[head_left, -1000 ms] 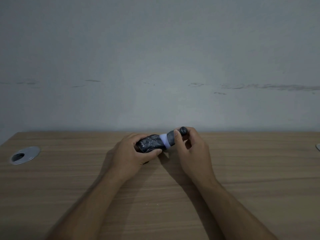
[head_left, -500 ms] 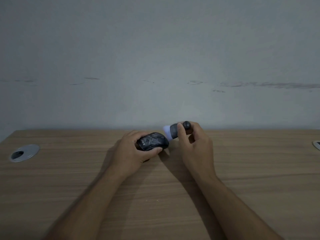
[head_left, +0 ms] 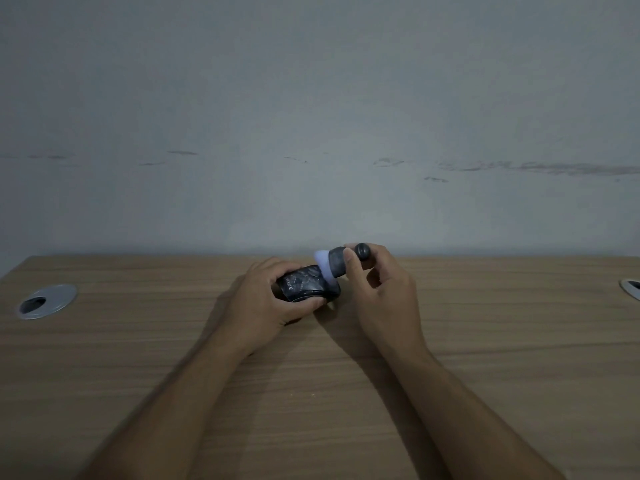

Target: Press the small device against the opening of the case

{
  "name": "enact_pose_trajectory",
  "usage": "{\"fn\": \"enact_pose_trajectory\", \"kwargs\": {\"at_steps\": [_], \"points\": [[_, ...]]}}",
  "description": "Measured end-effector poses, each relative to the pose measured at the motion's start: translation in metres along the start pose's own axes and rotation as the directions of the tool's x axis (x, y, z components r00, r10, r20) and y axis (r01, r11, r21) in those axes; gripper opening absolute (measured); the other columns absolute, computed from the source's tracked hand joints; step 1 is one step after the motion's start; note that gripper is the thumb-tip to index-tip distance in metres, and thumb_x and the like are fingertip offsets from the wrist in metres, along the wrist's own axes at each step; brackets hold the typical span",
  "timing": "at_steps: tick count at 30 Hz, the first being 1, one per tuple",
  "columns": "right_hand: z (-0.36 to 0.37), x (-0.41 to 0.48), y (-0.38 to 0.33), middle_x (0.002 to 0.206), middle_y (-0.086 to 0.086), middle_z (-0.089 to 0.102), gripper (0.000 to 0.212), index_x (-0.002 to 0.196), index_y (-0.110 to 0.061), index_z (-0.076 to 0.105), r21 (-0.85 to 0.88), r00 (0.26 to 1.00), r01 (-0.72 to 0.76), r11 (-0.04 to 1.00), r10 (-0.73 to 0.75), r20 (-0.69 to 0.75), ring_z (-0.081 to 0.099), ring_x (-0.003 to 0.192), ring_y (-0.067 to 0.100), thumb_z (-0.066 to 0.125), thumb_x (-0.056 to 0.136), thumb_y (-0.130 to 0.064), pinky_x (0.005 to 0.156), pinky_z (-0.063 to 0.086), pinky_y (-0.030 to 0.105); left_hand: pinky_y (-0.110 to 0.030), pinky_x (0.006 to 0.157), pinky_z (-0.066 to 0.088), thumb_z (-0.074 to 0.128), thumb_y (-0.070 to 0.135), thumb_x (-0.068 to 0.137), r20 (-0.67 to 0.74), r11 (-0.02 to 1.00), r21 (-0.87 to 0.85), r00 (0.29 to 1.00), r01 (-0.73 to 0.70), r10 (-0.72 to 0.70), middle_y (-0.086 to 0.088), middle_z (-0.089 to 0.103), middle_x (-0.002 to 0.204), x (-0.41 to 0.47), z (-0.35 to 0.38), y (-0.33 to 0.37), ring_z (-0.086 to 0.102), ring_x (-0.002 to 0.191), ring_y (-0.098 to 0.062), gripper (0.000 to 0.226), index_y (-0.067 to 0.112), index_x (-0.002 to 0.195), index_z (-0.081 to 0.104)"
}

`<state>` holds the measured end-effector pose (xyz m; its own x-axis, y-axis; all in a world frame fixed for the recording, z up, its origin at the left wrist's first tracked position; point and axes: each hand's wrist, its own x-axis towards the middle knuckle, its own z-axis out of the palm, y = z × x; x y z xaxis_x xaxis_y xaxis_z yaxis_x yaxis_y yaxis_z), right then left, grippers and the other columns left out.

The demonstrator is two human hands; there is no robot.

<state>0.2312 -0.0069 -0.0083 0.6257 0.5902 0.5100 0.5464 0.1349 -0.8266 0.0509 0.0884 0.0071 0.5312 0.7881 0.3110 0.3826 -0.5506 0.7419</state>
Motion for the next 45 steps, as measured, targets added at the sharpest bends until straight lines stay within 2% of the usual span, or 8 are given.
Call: {"fn": "enact_pose_trajectory", "kwargs": {"at_steps": [8,15,22,27,33,39,43,45], "points": [[-0.004,0.001,-0.003,0.071,-0.018,0.065,0.016,0.094,-0.024,0.071,0.0,0.996,-0.026,1.0,0.026,-0.084,0.058,0.064,0.0,0.069,0.108,-0.032,0.06,0.04,0.01,-0.029,0.101,0.054,0.098,0.038,0.078,-0.011,0.998,-0.058,1.0,0.029,-0.029,0.014,0.074,0.118,0.0,0.0,0.001,0.066,0.117,-0.011,0.053,0.032,0.128,0.079],[-0.004,0.004,0.001,0.08,-0.005,0.076,0.016,0.102,-0.023,0.076,-0.06,0.996,-0.083,0.995,0.081,-0.043,0.068,0.076,0.011,0.068,0.108,-0.035,0.069,0.05,0.025,-0.033,0.1,0.057,0.099,0.037,0.078,-0.013,0.994,-0.101,0.999,0.04,-0.042,0.013,0.077,0.117,0.001,0.001,-0.001,0.07,0.115,-0.013,0.049,0.033,0.124,0.08],[0.0,0.0,0.002,0.079,-0.01,0.075,0.012,0.102,-0.025,0.076,-0.067,0.999,-0.053,0.996,0.052,-0.012,0.067,0.072,0.005,0.069,0.107,-0.033,0.066,0.047,0.016,-0.012,0.082,0.047,0.099,0.042,0.076,-0.042,0.997,-0.066,0.998,0.043,-0.046,0.02,0.075,0.111,0.003,0.002,-0.006,0.069,0.108,-0.005,0.05,0.038,0.121,0.08],[-0.003,0.003,0.002,0.084,-0.013,0.076,0.015,0.104,-0.025,0.077,-0.017,0.995,-0.096,0.995,0.095,-0.031,0.066,0.076,-0.002,0.067,0.11,-0.035,0.067,0.045,0.009,-0.028,0.096,0.057,0.099,0.043,0.075,-0.024,0.993,-0.114,0.999,0.034,-0.037,0.017,0.078,0.115,0.003,0.003,-0.006,0.071,0.111,-0.008,0.053,0.04,0.124,0.08],[-0.003,-0.002,-0.009,0.077,-0.004,0.068,0.015,0.097,-0.022,0.069,0.014,0.998,0.043,0.999,-0.042,-0.049,0.06,0.068,0.003,0.067,0.11,-0.028,0.062,0.043,0.013,-0.013,0.08,0.048,0.097,0.039,0.077,-0.031,0.995,-0.089,0.998,0.049,-0.052,0.02,0.073,0.111,0.002,0.003,-0.006,0.069,0.107,-0.003,0.051,0.043,0.123,0.077],[0.0,-0.002,-0.004,0.094,-0.01,0.075,0.011,0.114,-0.023,0.074,-0.028,0.996,0.05,0.998,-0.047,0.081,0.07,0.083,0.008,0.064,0.112,-0.029,0.073,0.052,0.02,-0.021,0.087,0.054,0.099,0.042,0.075,0.011,0.994,-0.102,0.999,0.046,-0.045,0.018,0.079,0.112,0.002,0.002,-0.005,0.072,0.107,-0.006,0.052,0.04,0.124,0.079],[-0.002,-0.001,-0.003,0.103,-0.006,0.076,0.016,0.121,-0.022,0.074,-0.006,0.998,0.029,1.0,-0.029,0.063,0.07,0.09,0.012,0.061,0.114,-0.029,0.078,0.052,0.023,-0.005,0.076,0.052,0.098,0.043,0.077,0.027,0.992,-0.121,0.999,0.024,-0.021,0.02,0.084,0.104,0.001,0.0,-0.002,0.076,0.096,0.003,0.047,0.038,0.12,0.082],[-0.002,-0.003,-0.006,0.094,-0.008,0.074,0.015,0.117,-0.022,0.072,0.021,0.999,0.043,0.999,-0.044,0.032,0.068,0.082,0.011,0.06,0.115,-0.03,0.073,0.051,0.022,-0.008,0.076,0.055,0.097,0.042,0.079,0.036,0.992,-0.125,0.999,0.021,-0.017,0.02,0.084,0.104,0.001,-0.001,0.001,0.077,0.095,0.003,0.044,0.037,0.12,0.082]]}}
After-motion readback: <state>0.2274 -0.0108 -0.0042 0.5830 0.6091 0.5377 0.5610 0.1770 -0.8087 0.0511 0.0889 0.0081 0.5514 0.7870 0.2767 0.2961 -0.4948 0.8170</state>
